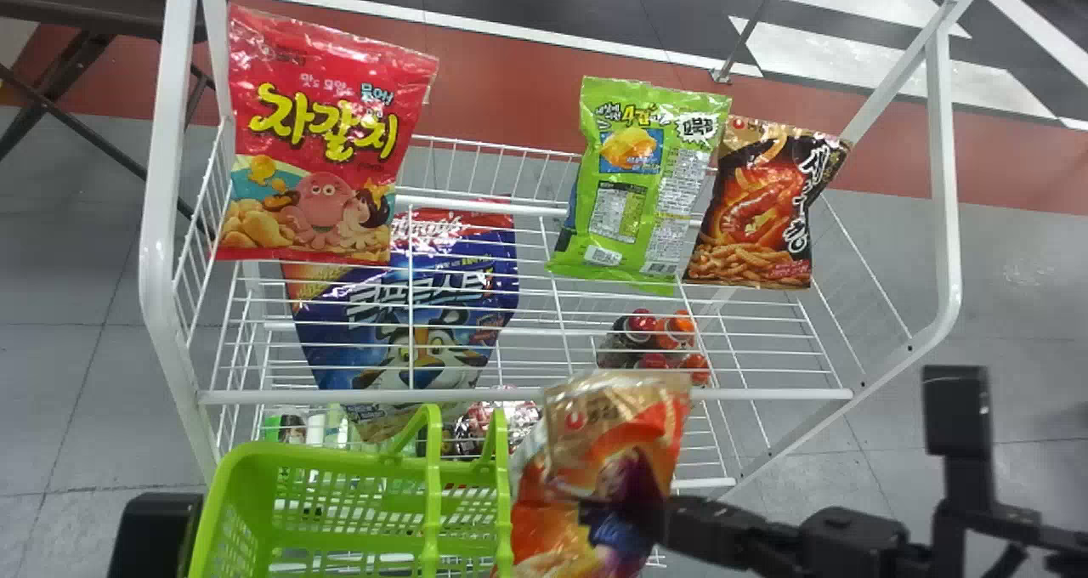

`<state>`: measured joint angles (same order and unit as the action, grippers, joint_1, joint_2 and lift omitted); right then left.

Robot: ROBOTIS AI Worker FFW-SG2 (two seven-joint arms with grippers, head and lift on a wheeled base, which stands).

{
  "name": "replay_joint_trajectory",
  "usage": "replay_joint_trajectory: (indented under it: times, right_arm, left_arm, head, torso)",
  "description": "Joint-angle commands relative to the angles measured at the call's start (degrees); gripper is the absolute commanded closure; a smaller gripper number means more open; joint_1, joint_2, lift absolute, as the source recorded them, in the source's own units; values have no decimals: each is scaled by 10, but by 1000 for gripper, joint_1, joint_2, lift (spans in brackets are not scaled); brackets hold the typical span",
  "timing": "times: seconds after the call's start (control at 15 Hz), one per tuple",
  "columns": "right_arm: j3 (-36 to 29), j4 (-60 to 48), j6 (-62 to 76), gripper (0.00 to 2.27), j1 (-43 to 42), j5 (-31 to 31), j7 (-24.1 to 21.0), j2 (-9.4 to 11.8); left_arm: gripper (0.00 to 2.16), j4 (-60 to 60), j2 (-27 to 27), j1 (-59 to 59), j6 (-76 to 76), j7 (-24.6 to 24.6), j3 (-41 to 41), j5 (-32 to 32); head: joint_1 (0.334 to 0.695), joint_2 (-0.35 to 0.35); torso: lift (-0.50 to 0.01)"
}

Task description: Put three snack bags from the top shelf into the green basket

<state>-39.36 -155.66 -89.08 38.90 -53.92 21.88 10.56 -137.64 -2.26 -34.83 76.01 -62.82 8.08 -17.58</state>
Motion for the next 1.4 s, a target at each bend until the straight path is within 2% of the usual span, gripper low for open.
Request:
replay_joint_trajectory:
  times: [0.0,0.27,0.4,0.47,0.6,1.07,1.33]
  right_arm:
    - [55,19,-10,2246,13,22,0,2]
    - [142,62,-10,2246,40,91,-1,12]
    - [156,76,-10,2233,41,102,-12,17]
    - [155,76,-10,1791,39,102,-17,17]
    - [140,63,-10,-1,36,102,-18,20]
    - [91,38,-10,60,-17,106,2,14]
    - [142,91,250,83,-75,210,-13,8]
  left_arm:
    - [1409,0,1,3,-5,1,0,0]
    - [1409,-3,3,5,-17,1,-1,-4]
    - [1409,-7,3,4,-19,1,-1,-6]
    - [1409,-9,2,4,-19,1,-1,-7]
    - [1409,-10,2,4,-19,1,-1,-6]
    - [1409,-16,3,-4,-19,0,-1,-6]
    - [1409,-14,5,-5,-19,1,3,-8]
  head:
    - [695,-350]
    - [695,-350]
    - [695,-350]
    - [695,-350]
    - [695,-350]
    - [695,-350]
    - [695,-350]
  torso:
    - [-46]
    - [-46]
    - [-46]
    - [-46]
    - [-46]
    - [-46]
    - [-46]
